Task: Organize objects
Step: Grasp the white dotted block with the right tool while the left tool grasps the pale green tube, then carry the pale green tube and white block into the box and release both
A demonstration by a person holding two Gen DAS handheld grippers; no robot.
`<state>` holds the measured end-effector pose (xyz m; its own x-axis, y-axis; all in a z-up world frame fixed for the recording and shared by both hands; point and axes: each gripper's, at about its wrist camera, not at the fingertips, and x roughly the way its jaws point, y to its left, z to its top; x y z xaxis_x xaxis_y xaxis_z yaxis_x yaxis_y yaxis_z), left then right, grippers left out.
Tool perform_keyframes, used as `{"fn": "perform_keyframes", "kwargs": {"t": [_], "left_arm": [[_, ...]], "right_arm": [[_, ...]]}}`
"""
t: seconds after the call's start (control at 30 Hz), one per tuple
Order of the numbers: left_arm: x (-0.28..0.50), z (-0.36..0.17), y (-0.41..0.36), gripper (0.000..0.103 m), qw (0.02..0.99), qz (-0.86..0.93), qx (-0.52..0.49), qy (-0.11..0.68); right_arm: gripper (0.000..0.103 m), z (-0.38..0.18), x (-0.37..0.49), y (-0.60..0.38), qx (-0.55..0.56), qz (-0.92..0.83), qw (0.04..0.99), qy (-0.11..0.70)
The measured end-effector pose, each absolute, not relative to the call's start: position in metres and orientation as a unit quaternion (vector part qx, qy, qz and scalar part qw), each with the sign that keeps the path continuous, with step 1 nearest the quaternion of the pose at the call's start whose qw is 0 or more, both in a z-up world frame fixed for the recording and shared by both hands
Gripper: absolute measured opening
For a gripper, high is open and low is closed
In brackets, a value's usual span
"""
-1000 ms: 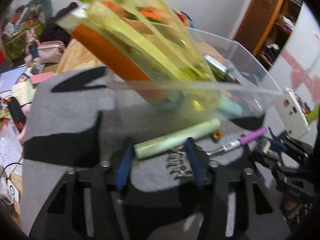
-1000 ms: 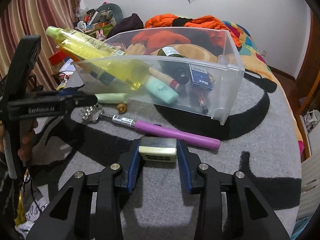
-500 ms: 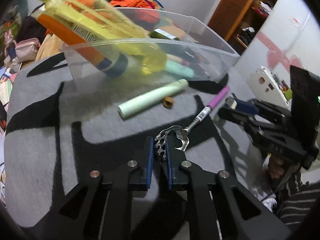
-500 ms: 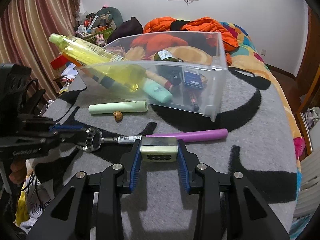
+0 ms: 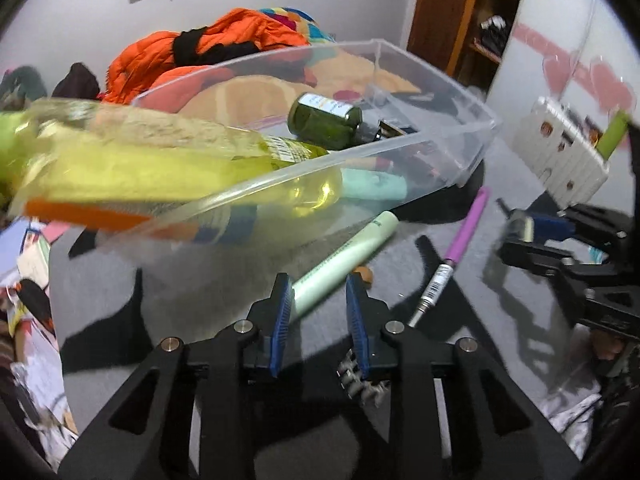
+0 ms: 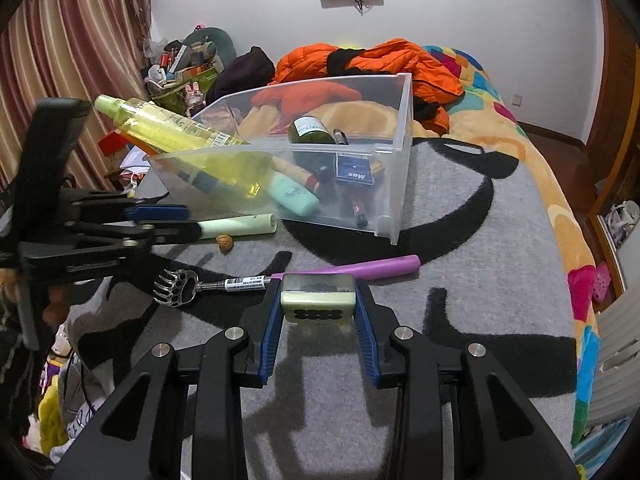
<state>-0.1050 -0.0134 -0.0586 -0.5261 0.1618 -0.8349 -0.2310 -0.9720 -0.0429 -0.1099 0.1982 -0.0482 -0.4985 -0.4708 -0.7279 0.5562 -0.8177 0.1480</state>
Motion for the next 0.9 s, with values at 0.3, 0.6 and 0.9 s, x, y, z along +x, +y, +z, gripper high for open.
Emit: {"fn": "perform_keyframes", "kwargs": {"t": [0.3,0.6,0.9], "left_arm": [[-0.102,-0.070,-0.012,0.023,0.127,0.869,-0.475,0.052],[-0.059,-0.076,-0.046,0.015,0.091,0.860,-0.503,0.000],[-0.065,-0.074,-0.049,0.015,0.079,0.859,-0.506,-0.004]], "right_arm": [[0.031,-0.048,-0.109,0.196,0.405,-0.862,0.302,0.051],[0.031,-0.049,-0.108,0.194,0.409,-0.857,0.309,0.050],[0.031,-0.049,-0.106,0.191,0.414,-0.855,0.308,0.049]]}}
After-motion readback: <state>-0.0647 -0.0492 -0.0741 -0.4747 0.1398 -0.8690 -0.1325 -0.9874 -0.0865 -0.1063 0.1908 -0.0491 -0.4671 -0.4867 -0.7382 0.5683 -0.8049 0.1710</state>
